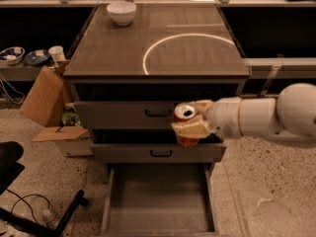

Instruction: Pick coke can from bottom drawer and place on counter

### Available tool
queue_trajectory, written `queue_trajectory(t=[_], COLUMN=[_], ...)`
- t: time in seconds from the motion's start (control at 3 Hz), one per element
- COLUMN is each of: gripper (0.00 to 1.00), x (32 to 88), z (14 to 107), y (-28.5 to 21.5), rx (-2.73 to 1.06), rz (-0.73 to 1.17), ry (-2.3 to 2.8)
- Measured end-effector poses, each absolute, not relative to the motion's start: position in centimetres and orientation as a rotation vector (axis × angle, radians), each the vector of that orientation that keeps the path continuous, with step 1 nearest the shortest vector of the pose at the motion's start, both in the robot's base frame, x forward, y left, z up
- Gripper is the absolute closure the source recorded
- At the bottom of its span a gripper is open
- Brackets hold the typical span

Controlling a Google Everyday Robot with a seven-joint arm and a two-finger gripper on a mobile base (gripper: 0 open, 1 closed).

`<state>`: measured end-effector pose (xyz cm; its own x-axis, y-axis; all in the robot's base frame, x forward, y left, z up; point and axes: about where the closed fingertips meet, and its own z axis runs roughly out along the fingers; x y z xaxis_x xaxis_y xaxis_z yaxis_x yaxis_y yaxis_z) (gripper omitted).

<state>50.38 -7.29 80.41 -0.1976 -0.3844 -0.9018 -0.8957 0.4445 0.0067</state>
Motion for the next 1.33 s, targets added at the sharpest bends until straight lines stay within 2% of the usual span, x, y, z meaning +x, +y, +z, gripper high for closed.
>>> queue_trajectory(t=[0.33,0.67,1.0,1.33], gripper=[1.00,1.00,1.00,1.00], x=[55.4,62.4,70.6,78.8], z=[87.8,94.3,96.4,94.7], y=[-8.9,-8.4,-7.0,-3.3], rx=[-0.992,-0.862,-0.754,-0.718], rz=[0.687,0.697,0.725,0.771], ry=[1.781,1.688,1.614,1.613])
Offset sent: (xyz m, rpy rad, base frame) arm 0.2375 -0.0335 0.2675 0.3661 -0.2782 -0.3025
